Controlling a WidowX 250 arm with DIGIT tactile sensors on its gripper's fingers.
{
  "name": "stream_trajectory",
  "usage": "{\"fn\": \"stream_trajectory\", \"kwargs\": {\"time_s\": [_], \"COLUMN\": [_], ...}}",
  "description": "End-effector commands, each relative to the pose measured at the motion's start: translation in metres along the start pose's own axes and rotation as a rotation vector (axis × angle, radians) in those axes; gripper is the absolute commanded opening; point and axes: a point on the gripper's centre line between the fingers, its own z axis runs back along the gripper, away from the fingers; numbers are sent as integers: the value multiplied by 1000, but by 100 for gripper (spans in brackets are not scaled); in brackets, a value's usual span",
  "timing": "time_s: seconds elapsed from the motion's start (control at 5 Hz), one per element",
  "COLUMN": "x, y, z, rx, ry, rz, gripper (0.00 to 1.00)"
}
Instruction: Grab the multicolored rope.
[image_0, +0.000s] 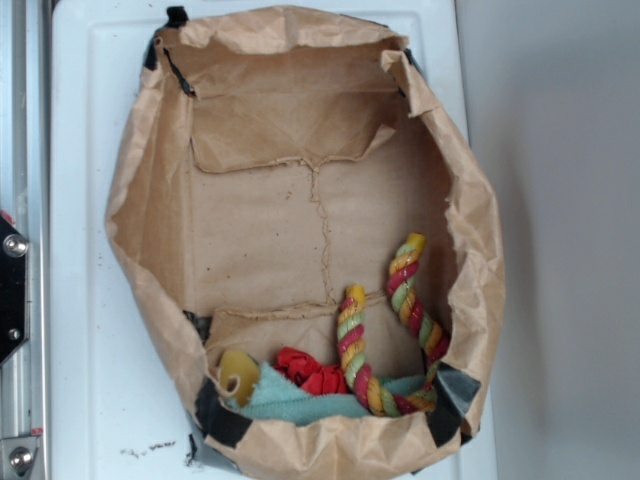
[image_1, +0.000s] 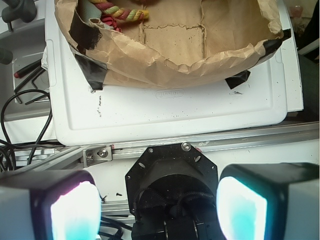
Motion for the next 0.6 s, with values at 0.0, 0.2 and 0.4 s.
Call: {"fn": "stream_trajectory", "kwargs": {"time_s": [0.0, 0.2, 0.4], "x": [0, 44, 85], "y": [0, -7, -1], "z": [0, -23, -43], "rx": [0, -8, -42], "ry": [0, -62, -98], "rz": [0, 6, -18], "gripper": [100, 100, 100]}}
